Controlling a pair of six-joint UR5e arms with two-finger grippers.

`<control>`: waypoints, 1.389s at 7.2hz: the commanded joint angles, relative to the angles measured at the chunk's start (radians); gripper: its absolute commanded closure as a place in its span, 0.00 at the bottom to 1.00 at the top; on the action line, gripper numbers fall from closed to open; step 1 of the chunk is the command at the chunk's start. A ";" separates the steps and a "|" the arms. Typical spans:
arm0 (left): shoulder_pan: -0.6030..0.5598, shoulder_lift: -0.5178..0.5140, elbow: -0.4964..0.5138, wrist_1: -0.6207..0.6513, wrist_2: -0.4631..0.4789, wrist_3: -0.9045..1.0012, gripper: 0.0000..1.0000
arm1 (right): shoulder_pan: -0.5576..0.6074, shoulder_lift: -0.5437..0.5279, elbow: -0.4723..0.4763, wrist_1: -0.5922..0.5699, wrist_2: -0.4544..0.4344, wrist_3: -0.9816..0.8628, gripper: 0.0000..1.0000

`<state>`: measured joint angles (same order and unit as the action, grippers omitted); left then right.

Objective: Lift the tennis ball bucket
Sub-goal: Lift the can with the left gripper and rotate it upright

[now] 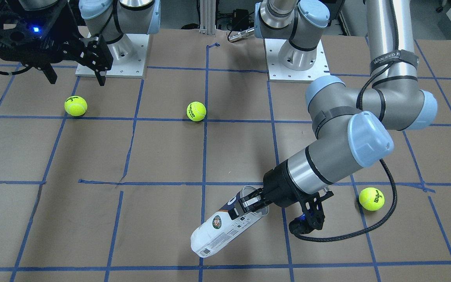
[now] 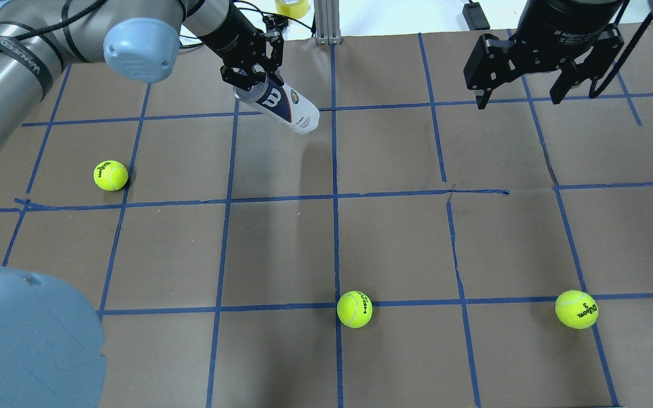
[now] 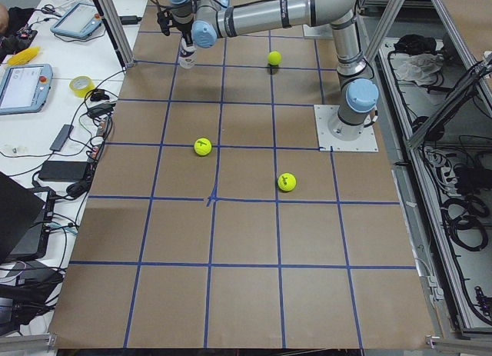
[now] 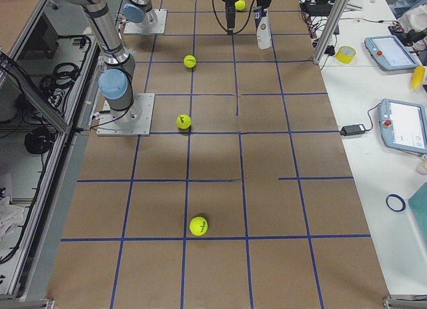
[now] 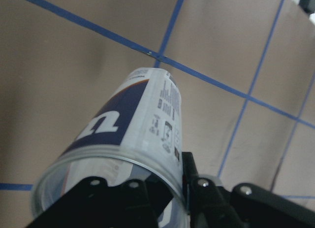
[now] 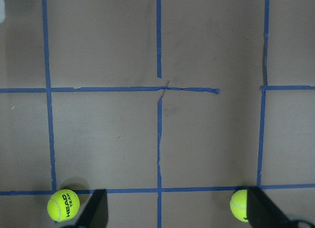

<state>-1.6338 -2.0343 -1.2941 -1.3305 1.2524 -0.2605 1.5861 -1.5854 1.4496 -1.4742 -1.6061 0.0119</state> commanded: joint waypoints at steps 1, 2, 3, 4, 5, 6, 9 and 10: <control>-0.029 -0.003 0.084 -0.234 0.255 0.275 1.00 | 0.000 -0.002 0.014 0.000 0.000 -0.001 0.00; -0.040 -0.015 0.085 -0.224 0.284 0.346 1.00 | 0.000 -0.001 0.017 0.000 0.000 -0.001 0.00; -0.043 -0.023 0.085 -0.208 0.286 0.390 1.00 | 0.000 -0.001 0.017 0.000 0.000 -0.001 0.00; -0.049 -0.029 0.084 -0.207 0.288 0.400 1.00 | 0.000 -0.001 0.018 0.000 0.000 -0.001 0.00; -0.053 -0.043 0.084 -0.179 0.286 0.402 1.00 | 0.000 -0.001 0.018 0.000 0.000 -0.001 0.00; -0.063 -0.064 0.084 -0.120 0.286 0.402 1.00 | 0.000 -0.001 0.018 0.000 -0.002 -0.003 0.00; -0.081 -0.083 0.075 -0.101 0.286 0.389 0.93 | 0.000 -0.001 0.020 0.000 -0.003 -0.003 0.00; -0.093 -0.087 0.075 -0.108 0.286 0.388 0.90 | 0.000 -0.001 0.020 0.000 -0.002 -0.003 0.00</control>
<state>-1.7163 -2.1162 -1.2171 -1.4350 1.5386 0.1323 1.5861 -1.5861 1.4693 -1.4742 -1.6083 0.0092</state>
